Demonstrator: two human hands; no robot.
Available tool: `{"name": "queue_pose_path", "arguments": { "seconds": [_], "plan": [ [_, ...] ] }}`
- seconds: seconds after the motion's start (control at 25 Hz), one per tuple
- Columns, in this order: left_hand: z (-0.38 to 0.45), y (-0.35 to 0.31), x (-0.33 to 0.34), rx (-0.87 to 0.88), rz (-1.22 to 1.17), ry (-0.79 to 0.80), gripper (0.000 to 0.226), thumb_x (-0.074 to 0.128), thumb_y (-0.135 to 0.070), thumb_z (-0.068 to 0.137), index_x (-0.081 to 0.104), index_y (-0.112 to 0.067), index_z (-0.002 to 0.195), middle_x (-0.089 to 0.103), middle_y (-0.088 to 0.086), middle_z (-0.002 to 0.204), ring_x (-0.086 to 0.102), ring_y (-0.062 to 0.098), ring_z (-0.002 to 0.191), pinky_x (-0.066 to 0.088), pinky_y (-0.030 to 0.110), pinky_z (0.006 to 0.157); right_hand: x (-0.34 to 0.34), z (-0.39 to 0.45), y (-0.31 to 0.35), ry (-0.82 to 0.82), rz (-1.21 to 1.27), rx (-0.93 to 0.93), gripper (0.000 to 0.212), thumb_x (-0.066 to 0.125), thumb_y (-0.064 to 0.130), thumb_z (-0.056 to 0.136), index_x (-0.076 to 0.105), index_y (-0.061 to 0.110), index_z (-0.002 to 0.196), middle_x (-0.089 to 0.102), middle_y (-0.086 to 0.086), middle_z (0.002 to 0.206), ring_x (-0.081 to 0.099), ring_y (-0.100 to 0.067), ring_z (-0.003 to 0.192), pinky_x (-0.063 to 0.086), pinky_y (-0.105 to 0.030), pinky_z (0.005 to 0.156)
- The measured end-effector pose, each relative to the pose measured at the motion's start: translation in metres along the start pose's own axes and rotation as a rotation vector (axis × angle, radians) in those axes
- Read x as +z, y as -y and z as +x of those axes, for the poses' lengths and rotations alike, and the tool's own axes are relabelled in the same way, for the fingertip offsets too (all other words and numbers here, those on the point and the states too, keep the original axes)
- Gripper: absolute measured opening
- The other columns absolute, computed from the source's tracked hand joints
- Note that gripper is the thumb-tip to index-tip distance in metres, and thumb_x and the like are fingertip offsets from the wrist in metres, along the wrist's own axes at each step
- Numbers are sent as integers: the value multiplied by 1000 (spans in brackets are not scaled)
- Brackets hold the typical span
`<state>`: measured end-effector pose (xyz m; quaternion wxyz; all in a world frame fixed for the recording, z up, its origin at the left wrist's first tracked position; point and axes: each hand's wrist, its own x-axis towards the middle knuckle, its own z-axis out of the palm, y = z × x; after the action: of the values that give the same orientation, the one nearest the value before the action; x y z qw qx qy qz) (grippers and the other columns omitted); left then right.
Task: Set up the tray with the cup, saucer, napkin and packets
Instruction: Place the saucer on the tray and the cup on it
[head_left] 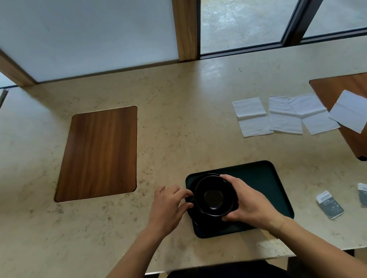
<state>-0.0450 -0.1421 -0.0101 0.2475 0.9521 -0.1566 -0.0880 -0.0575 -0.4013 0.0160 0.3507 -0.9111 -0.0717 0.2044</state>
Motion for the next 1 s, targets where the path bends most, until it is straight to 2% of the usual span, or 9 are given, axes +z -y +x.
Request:
{"name": "queue_pose_path", "arguments": {
  "seconds": [0.44,0.72,1.0],
  "plan": [
    [-1,-1,-2,14,3,8,22,62,-40,90,63,-33,111,60,-14,98,57,8,98,23,39,111,-2,-3,-2,23,-17,17,107,80,52,55,17,48,142,42,24,139,49,-2,119,50,-32,95],
    [-3,3,-1,32,2,17,24,59,-43,91,62,-34,113,60,-14,100,57,7,98,24,38,110,-2,-4,1,49,7,28,106,81,46,59,15,53,142,42,25,139,53,-3,107,52,-29,89],
    [1,7,-3,62,-13,33,25,59,-42,91,61,-35,115,60,-14,102,56,7,99,23,38,112,4,-9,6,27,17,83,109,82,42,59,15,53,143,48,21,135,54,-4,110,52,-33,92]
  ]
}}
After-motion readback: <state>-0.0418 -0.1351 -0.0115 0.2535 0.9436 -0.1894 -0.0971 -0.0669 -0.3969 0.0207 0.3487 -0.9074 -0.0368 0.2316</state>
